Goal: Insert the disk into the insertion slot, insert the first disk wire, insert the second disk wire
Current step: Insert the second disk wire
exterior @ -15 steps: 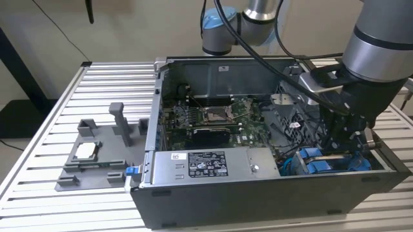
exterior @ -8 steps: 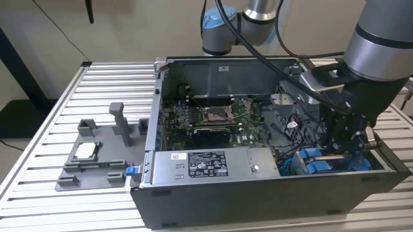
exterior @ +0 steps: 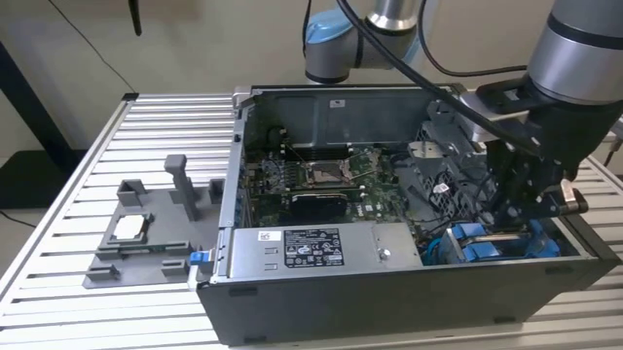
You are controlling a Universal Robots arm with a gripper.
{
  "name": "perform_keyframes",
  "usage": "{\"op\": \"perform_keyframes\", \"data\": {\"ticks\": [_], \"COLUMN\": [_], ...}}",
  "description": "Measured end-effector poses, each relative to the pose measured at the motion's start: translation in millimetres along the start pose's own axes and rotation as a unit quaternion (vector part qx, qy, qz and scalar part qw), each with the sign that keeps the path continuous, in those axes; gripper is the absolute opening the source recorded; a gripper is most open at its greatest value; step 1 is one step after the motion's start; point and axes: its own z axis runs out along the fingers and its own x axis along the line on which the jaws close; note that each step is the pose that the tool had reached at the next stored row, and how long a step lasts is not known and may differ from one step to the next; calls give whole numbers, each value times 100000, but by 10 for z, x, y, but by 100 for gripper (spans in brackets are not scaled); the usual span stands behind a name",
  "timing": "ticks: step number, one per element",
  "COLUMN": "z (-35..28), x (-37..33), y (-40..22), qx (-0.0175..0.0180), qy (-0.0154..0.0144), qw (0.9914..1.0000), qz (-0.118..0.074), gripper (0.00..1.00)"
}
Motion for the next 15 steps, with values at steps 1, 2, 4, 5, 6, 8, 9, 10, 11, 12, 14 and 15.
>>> {"op": "perform_keyframes", "data": {"ticks": [1, 2, 4, 5, 6, 8, 9, 10, 11, 12, 14, 15], "z": [-10, -20, -38, -47, -57, -83, -97, -110, -121, -132, -145, -145], "x": [0, -1, -2, -2, -2, -3, -4, -4, -5, -5, -5, -5], "y": [-1, -3, -5, -6, -8, -11, -13, -15, -16, -18, -19, -19], "qx": [1, 1, 1, 1, 1, 1, 1, 1, 1, 1, 3, 2], "qy": [-1, 0, -4, -4, 0, 1, 0, 2, -3, -3, -9, -12], "qw": [100000, 100000, 100000, 100000, 100000, 100000, 100000, 100000, 100000, 100000, 100000, 100000], "qz": [-1, -1, 1, 1, 0, 0, -1, 0, -1, -2, 2, 4], "gripper": [24, 24, 24, 24, 24, 24, 24, 24, 24, 24, 24, 24]}}
